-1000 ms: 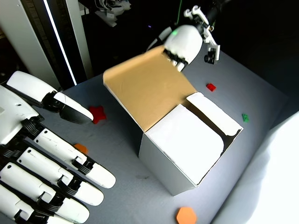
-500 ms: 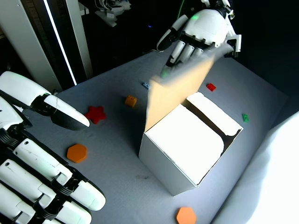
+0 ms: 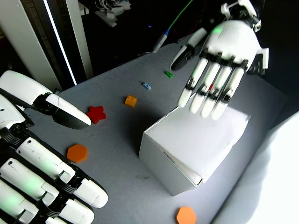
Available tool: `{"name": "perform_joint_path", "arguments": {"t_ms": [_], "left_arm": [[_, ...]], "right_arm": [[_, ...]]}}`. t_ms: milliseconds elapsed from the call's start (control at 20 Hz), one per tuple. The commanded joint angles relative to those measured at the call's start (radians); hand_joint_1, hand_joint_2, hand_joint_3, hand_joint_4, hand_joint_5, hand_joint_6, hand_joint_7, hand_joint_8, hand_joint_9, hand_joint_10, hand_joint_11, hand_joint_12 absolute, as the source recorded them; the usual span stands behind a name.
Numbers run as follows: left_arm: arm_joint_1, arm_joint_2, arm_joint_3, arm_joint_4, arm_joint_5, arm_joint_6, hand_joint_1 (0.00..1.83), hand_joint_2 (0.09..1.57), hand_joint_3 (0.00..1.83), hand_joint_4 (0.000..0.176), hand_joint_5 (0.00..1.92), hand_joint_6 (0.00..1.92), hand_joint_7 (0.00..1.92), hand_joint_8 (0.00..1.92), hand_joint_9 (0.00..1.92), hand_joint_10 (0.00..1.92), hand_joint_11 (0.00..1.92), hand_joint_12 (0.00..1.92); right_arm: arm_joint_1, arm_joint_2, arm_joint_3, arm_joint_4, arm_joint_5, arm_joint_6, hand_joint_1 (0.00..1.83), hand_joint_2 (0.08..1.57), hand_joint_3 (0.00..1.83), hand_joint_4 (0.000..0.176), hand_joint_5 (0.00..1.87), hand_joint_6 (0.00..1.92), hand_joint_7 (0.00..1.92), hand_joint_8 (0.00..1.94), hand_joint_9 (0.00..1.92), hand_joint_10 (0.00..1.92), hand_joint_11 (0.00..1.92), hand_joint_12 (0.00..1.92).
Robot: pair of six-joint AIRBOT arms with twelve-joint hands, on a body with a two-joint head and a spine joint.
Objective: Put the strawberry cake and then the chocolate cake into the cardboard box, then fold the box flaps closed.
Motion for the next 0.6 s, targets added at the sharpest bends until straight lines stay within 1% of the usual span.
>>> {"name": "perform_joint_path", "arguments": {"t_ms": [0, 50, 100, 150, 300, 400, 500, 550], "left_arm": [[0.005, -0.002, 0.013, -0.059, -0.003, 0.000, 0.00, 1.27, 0.00, 0.000, 0.19, 0.00, 0.19, 0.00, 0.20, 0.01, 0.00, 0.66], [0.021, -0.014, 0.026, -0.057, 0.000, 0.000, 0.00, 1.27, 0.00, 0.000, 0.19, 0.00, 0.18, 0.00, 0.19, 0.00, 0.00, 0.65], [0.036, -0.024, 0.036, -0.055, 0.005, 0.000, 0.00, 1.27, 0.00, 0.000, 0.19, 0.00, 0.18, 0.00, 0.19, 0.00, 0.00, 0.62], [0.047, -0.029, 0.040, -0.054, 0.006, 0.000, 0.00, 1.27, 0.00, 0.000, 0.20, 0.00, 0.18, 0.00, 0.19, 0.00, 0.00, 0.62], [0.080, -0.036, 0.040, -0.037, 0.012, 0.000, 0.00, 1.27, 0.00, 0.000, 0.20, 0.00, 0.18, 0.00, 0.20, 0.00, 0.00, 0.65], [0.081, -0.032, 0.040, -0.040, 0.013, 0.000, 0.00, 1.27, 0.00, 0.000, 0.20, 0.00, 0.18, 0.00, 0.19, 0.00, 0.00, 0.62], [0.069, -0.025, 0.041, -0.044, 0.014, -0.004, 0.00, 1.28, 0.01, 0.000, 0.20, 0.00, 0.19, 0.00, 0.19, 0.00, 0.00, 0.61], [0.059, -0.018, 0.039, -0.045, 0.016, -0.010, 0.00, 1.28, 0.00, 0.000, 0.19, 0.00, 0.18, 0.00, 0.19, 0.00, 0.00, 0.60]], "right_arm": [[0.012, 0.009, 0.003, -0.040, 0.091, 0.005, 0.00, 1.37, 0.00, 0.000, 0.22, 0.01, 0.23, 0.01, 0.17, 0.00, 0.00, 0.59], [0.012, 0.009, 0.003, -0.040, 0.091, 0.004, 0.00, 1.38, 0.00, 0.000, 0.20, 0.00, 0.22, 0.00, 0.18, 0.00, 0.00, 0.63], [0.012, 0.009, 0.003, -0.040, 0.091, 0.003, 0.00, 1.38, 0.00, 0.000, 0.18, 0.00, 0.20, 0.00, 0.17, 0.00, 0.00, 0.62], [0.012, 0.009, 0.003, -0.040, 0.090, 0.003, 0.00, 1.38, 0.00, 0.000, 0.17, 0.00, 0.19, 0.00, 0.16, 0.00, 0.00, 0.58], [0.012, 0.009, 0.003, -0.040, 0.088, 0.002, 0.00, 1.38, 0.00, 0.000, 0.19, 0.01, 0.23, 0.01, 0.20, 0.02, 0.00, 0.63], [0.012, 0.009, 0.003, -0.040, 0.088, 0.000, 0.00, 1.37, 0.00, 0.000, 0.17, 0.00, 0.22, 0.00, 0.19, 0.01, 0.00, 0.57], [0.012, 0.009, 0.003, -0.040, 0.088, 0.000, 0.00, 1.37, 0.00, 0.000, 0.19, 0.01, 0.23, 0.00, 0.20, 0.01, 0.00, 0.65], [0.012, 0.009, 0.003, -0.040, 0.088, 0.000, 0.00, 1.37, 0.00, 0.000, 0.19, 0.01, 0.23, 0.00, 0.20, 0.01, 0.00, 0.66]]}}
